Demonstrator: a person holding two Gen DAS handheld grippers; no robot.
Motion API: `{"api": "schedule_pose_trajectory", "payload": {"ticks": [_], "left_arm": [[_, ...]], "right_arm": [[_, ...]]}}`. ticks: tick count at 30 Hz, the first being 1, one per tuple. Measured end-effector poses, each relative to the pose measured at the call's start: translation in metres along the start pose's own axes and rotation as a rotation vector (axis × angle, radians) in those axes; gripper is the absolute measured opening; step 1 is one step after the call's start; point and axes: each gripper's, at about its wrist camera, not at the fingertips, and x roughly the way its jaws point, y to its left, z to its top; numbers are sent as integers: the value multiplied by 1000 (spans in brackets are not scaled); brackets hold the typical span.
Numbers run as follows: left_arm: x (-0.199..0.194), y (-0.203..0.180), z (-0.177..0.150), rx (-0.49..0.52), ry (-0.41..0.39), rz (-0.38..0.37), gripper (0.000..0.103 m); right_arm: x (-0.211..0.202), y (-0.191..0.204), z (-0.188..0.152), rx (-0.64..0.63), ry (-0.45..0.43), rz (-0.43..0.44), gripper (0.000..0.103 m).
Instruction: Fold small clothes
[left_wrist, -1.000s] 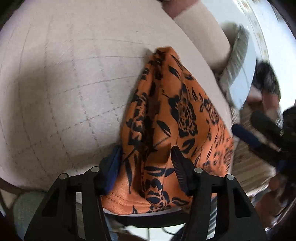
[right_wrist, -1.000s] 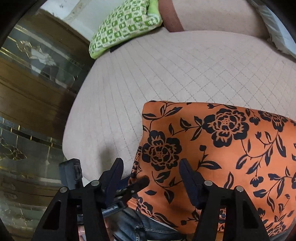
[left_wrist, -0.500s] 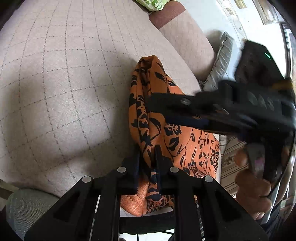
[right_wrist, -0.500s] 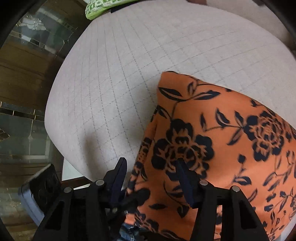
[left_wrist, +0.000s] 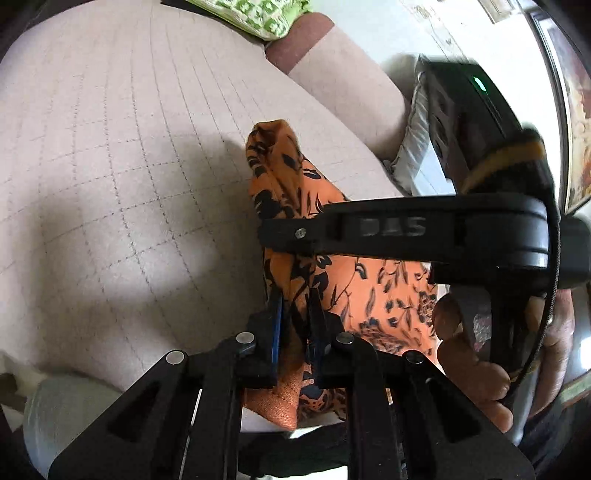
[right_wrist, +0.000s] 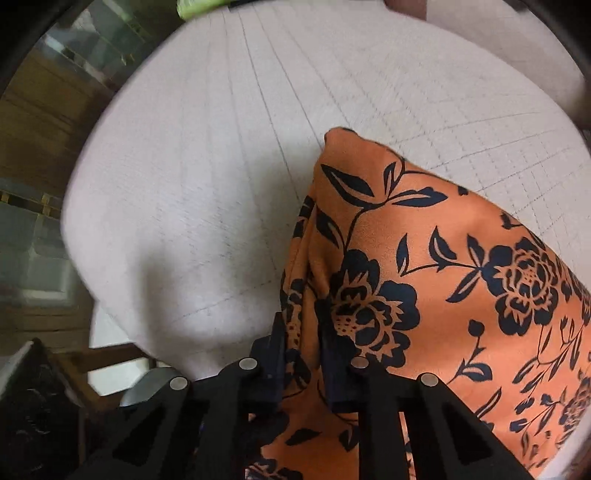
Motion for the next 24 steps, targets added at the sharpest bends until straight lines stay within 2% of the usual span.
{"api": "schedule_pose_trajectory", "payload": {"ticks": [2, 5, 11, 13, 17, 20, 24], "left_arm": [[-8, -9, 0, -12, -15, 1, 11], [-13, -36, -2, 29, -24, 31, 11], [-10, -127, -11, 208, -31, 86, 11], [-2, -163, -19, 289, -17, 110, 11], [26, -234, -43, 434, 35, 139, 11], [57, -266, -60, 496, 93, 116, 11], [119, -312, -87, 593, 196, 107, 11]], "right_arm": [[-17, -11, -7, 16, -44, 88, 15], [-38, -33, -18, 30, -99, 206, 15], [-99, -98, -49, 119, -246, 424, 15], [-122, -123, -70, 145, -303, 476, 15], [-164, -180, -110, 189, -412, 562, 15], [-185, -232, -150, 256, -489, 619, 15], [-184, -291, -196, 356, -563, 638, 15]]}}
